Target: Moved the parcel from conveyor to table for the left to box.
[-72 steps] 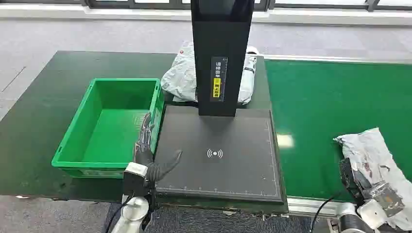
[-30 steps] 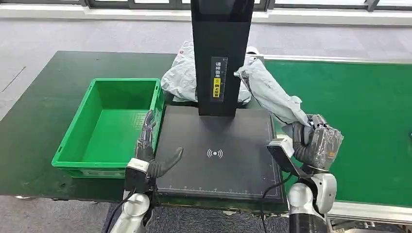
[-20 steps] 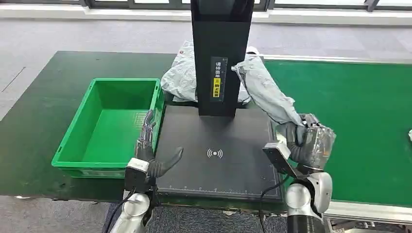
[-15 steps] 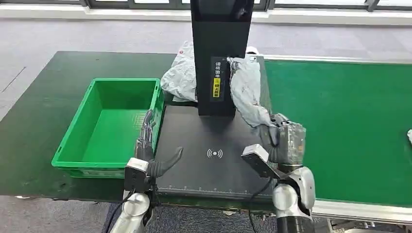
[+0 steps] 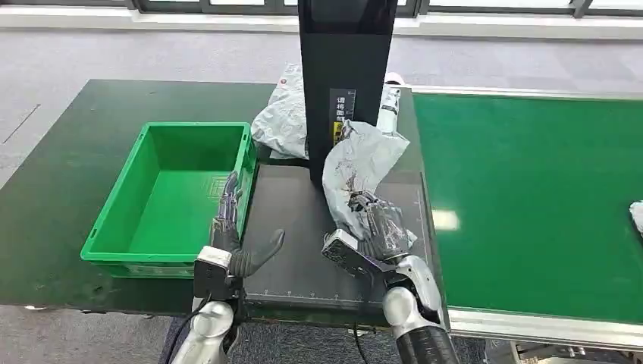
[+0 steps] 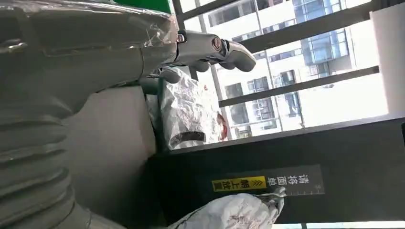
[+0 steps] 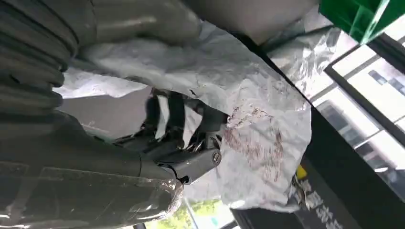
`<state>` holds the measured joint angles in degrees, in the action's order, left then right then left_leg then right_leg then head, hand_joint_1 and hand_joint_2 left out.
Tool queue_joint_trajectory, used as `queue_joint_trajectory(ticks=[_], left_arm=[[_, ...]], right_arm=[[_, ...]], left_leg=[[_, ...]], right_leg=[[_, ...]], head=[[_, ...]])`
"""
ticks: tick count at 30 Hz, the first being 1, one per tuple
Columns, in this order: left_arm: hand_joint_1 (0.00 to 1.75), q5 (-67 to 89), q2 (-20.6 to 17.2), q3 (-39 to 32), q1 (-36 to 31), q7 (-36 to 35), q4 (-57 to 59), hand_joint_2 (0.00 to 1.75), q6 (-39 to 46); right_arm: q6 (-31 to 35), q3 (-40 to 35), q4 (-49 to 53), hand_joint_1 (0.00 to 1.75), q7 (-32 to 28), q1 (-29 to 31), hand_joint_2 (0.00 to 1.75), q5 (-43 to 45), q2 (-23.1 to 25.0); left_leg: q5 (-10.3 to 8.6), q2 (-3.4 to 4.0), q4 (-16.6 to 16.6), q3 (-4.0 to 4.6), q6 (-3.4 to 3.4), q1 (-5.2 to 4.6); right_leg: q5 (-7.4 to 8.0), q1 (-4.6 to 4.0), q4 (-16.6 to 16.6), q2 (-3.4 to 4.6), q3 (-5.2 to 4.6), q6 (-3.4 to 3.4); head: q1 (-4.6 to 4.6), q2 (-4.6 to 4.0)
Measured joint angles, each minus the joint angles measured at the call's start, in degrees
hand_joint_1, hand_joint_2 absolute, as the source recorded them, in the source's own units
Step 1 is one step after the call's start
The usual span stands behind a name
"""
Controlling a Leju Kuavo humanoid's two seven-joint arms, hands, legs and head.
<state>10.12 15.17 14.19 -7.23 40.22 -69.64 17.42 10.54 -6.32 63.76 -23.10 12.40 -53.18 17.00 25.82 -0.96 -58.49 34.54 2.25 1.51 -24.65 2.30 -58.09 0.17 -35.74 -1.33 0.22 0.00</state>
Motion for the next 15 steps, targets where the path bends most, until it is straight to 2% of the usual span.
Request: queue_joint_trajectory(ticks=[6, 7, 15], left_arm=[[0.00, 0.00, 0.00, -0.02, 0.00, 0.00, 0.11, 1.75, 0.02], [0.00, -0.11, -0.02, 0.00, 0.00, 0.00, 0.13, 1.75, 0.04], [0.00, -0.61, -0.26, -0.02, 0.00, 0.00, 0.13, 1.75, 0.20]], right_arm=[[-0.04, -0.59, -2.61, 0.00, 0.02, 0.84, 1.75, 0.50, -0.02], [-0.24, -0.66, -3.17, 0.00, -0.09, 1.02, 0.00, 1.03, -0.02], [-3.97, -0.85, -6.78, 0.00, -3.45, 2.53, 0.00, 6.31, -0.02]], left_leg=[[0.00, 0.00, 0.00, 0.01, 0.00, 0.00], [0.00, 0.00, 0.00, 0.01, 0.00, 0.00], [0.00, 0.00, 0.00, -0.01, 0.00, 0.00]], right_leg=[[-0.01, 0.00, 0.00, 0.00, -0.01, 0.00], [-0.01, 0.00, 0.00, 0.00, -0.01, 0.00], [0.00, 0.00, 0.00, 0.01, -0.01, 0.00]], head=[[0.00, 0.00], [-0.02, 0.00], [-0.02, 0.00]])
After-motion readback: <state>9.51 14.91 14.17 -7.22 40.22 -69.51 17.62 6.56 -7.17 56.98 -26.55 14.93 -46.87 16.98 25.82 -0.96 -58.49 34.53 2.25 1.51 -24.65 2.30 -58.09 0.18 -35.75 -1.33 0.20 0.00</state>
